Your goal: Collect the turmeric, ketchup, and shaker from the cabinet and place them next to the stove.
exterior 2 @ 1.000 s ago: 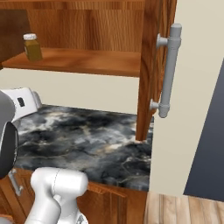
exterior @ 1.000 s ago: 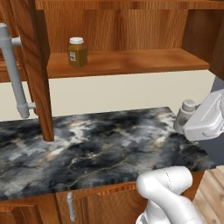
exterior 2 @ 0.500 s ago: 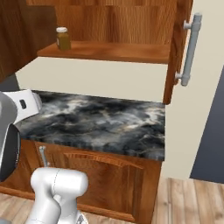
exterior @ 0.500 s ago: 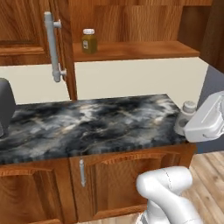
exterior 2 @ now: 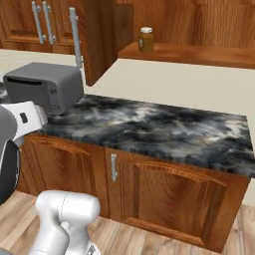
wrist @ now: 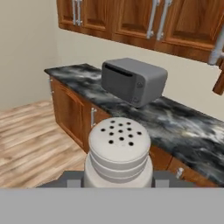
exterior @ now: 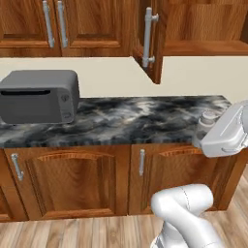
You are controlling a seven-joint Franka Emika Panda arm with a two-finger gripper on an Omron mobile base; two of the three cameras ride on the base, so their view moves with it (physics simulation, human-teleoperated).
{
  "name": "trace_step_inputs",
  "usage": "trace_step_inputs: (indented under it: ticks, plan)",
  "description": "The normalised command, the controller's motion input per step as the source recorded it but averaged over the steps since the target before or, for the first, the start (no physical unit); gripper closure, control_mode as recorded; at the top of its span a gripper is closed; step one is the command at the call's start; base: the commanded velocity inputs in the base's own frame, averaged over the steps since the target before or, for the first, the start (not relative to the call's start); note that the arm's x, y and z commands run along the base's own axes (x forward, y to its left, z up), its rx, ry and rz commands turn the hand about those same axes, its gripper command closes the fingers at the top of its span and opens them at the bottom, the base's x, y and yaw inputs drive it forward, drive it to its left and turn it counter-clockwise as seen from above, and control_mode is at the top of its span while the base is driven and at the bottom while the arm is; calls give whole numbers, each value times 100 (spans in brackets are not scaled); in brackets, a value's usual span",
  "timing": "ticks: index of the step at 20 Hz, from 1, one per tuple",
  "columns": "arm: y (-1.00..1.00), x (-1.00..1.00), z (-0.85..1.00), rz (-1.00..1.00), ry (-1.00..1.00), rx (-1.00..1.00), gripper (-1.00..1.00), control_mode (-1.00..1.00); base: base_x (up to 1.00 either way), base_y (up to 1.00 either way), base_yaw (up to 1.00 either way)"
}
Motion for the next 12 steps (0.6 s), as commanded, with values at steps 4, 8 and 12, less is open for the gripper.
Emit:
trace_step_inputs:
  ticks: [4, 8, 12]
  plan:
    - [0, 0, 0, 0, 0, 0, 100, 100, -45, 77, 34]
    - [0, 0, 0, 0, 0, 0, 100, 100, -17, 81, 32]
    - [0, 0, 0, 0, 0, 0, 100, 100, -10, 72, 30]
